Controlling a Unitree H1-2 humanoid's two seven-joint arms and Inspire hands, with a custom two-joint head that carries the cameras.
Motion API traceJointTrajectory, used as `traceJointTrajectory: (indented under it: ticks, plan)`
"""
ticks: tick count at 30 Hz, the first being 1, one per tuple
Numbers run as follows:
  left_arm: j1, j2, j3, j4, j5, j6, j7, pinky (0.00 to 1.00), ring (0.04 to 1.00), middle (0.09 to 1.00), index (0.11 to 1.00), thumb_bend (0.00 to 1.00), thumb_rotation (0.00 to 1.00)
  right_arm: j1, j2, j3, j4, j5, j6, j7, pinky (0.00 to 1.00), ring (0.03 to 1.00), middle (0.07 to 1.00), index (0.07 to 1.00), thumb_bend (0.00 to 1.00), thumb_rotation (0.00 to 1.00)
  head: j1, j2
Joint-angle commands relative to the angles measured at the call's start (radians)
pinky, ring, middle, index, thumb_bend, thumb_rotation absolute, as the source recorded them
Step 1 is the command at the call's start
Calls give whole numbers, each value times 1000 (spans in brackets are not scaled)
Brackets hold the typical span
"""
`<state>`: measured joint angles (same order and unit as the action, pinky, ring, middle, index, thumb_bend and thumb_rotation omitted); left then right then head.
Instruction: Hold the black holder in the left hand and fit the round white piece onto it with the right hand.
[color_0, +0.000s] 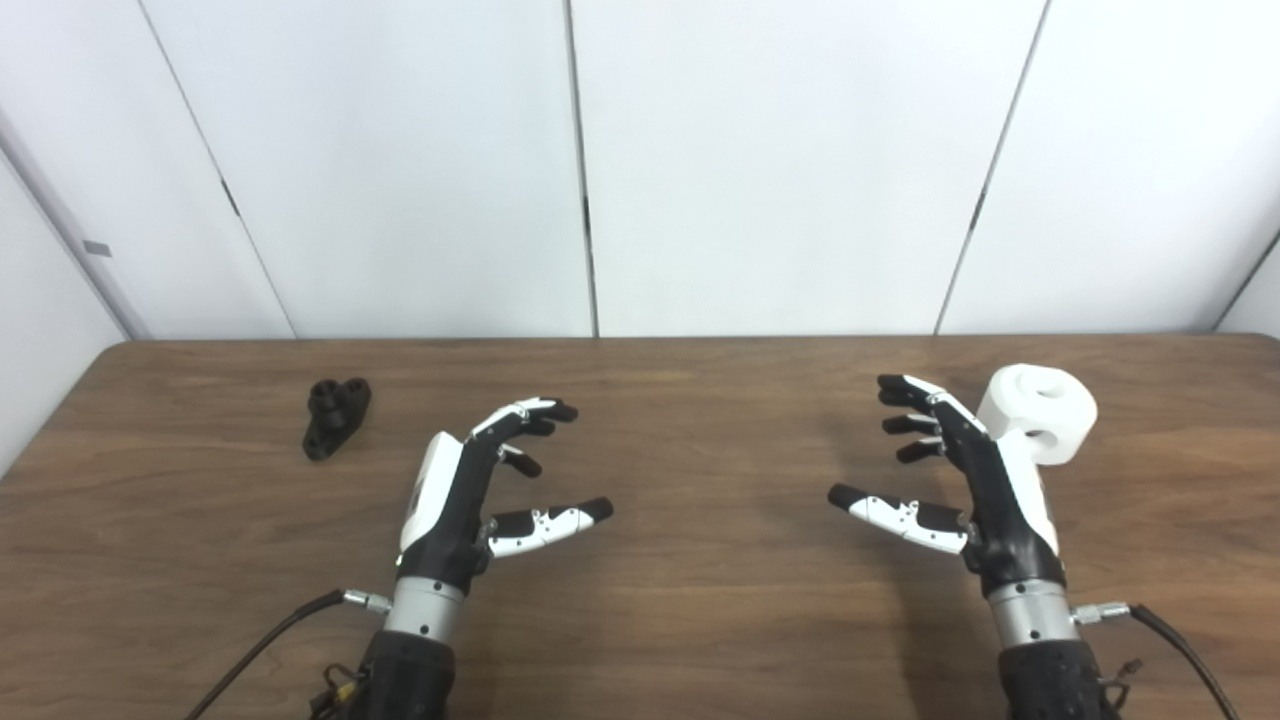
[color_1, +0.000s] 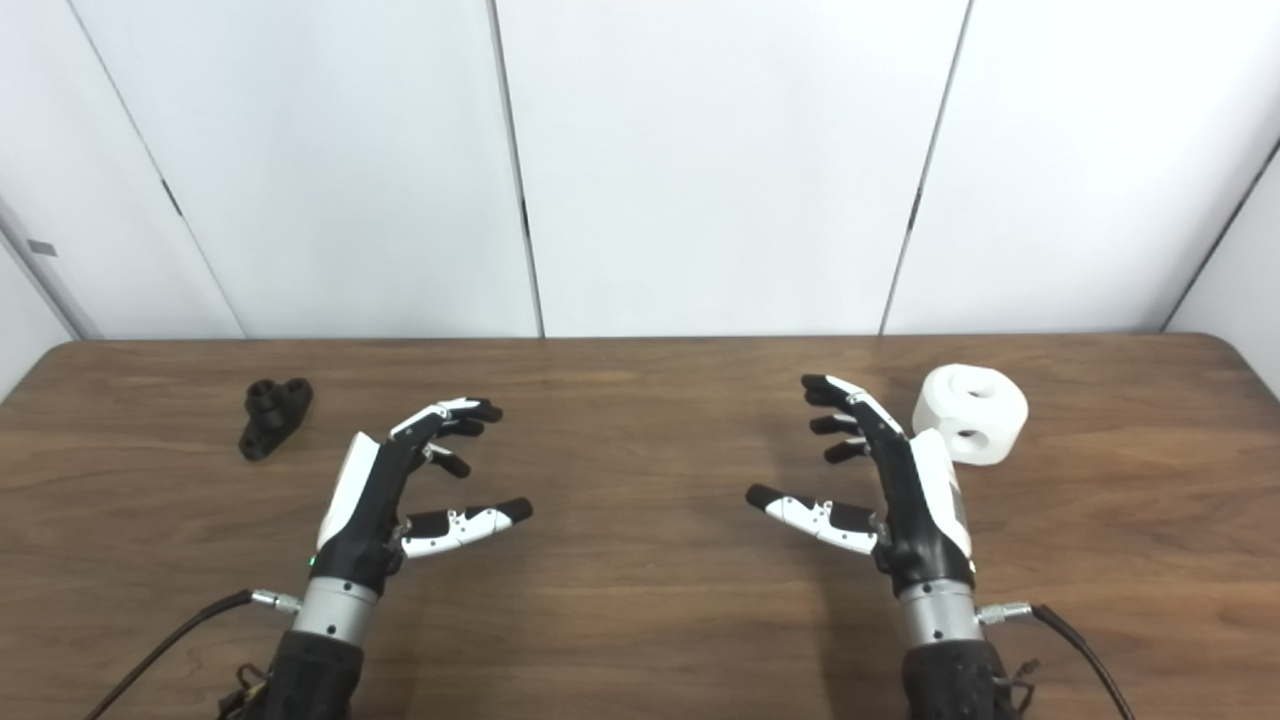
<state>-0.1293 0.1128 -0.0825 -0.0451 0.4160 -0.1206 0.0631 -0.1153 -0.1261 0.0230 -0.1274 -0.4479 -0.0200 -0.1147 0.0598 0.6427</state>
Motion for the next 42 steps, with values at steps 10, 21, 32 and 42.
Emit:
traceJointTrajectory:
  ticks: [10,21,32,42]
  plan:
    - [-27,-2,3,-18,-14,-22,11,534,747,800,691,826,164,-34,-12,-5,-20,6,-41,-16,565,697,776,781,650,250,9,-1]
    - [-36,-27,-21,8,16,-31,30,544,740,783,692,820,205,-31,-47,-24,-10,34,-57,-10,563,699,786,793,623,233,180,-24]
    - [-48,-58,-53,57,79,-39,72,559,734,779,688,821,214,-28,-81,-52,16,116,-80,4,572,701,782,787,619,213,322,-82]
    - [-51,-66,-67,101,113,-53,121,568,725,762,689,789,223,-30,-101,-57,47,135,-124,8,579,710,792,792,588,25,381,-141]
